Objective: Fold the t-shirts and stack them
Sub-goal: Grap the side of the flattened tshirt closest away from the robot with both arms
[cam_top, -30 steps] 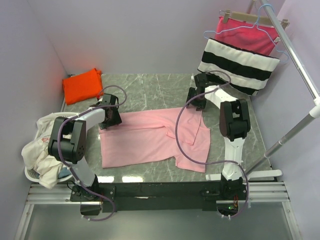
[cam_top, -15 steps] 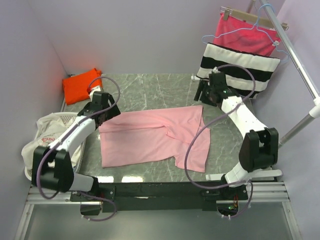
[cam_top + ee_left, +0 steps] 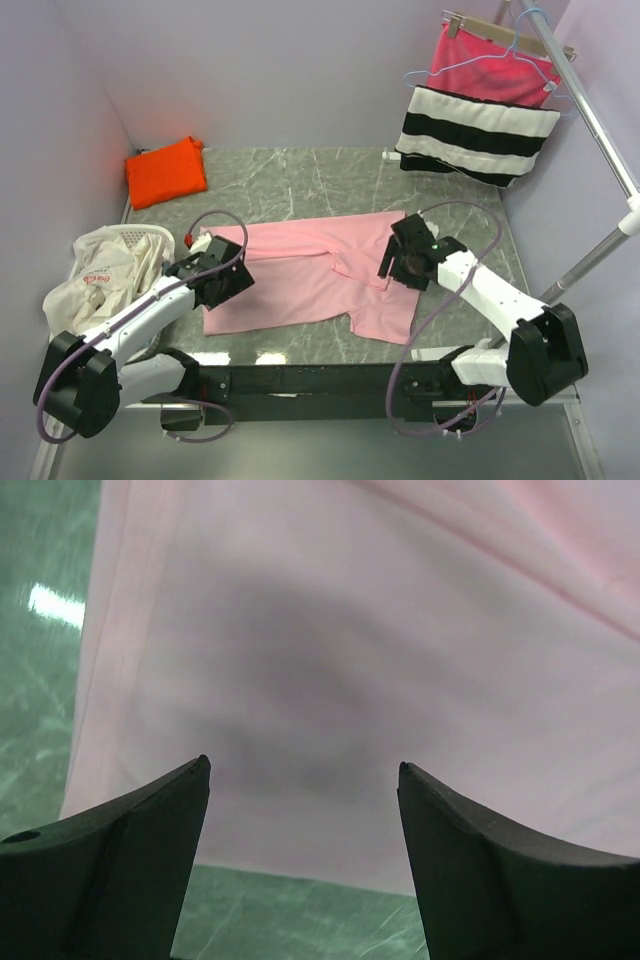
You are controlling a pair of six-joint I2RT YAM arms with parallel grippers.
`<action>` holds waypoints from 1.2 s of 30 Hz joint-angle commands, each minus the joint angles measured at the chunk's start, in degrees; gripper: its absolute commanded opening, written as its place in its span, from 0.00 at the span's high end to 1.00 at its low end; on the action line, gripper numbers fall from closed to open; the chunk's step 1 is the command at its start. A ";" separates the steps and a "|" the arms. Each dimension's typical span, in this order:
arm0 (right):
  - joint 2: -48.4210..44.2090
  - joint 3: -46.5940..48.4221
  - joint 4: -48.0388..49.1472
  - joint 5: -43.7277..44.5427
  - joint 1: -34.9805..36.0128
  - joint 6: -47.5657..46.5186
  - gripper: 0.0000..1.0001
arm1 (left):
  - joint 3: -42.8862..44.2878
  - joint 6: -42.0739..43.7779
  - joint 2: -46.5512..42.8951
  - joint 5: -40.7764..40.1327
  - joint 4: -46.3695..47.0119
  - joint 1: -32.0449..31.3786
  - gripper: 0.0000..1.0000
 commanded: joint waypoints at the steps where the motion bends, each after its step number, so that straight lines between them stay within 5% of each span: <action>1: -5.38 -4.77 -4.39 6.70 6.31 10.76 0.25 | -0.84 -10.15 -2.31 -4.18 -7.61 -3.24 0.19; 17: -19.90 -12.43 -15.11 7.32 13.80 23.59 0.25 | -8.57 -23.95 -9.16 -4.09 -12.72 -9.75 0.18; 30: -15.60 -20.61 -5.11 3.02 14.86 24.13 0.30 | -10.08 -26.68 -11.19 -7.78 -12.46 -9.84 0.18; 33: -14.11 -21.75 -1.86 2.32 14.86 23.52 0.33 | -10.07 -26.94 -10.75 -8.49 -12.55 -9.84 0.18; 36: -12.09 -21.75 -0.44 1.61 14.95 22.37 0.52 | -9.55 -26.77 -9.61 -8.67 -12.63 -9.84 0.18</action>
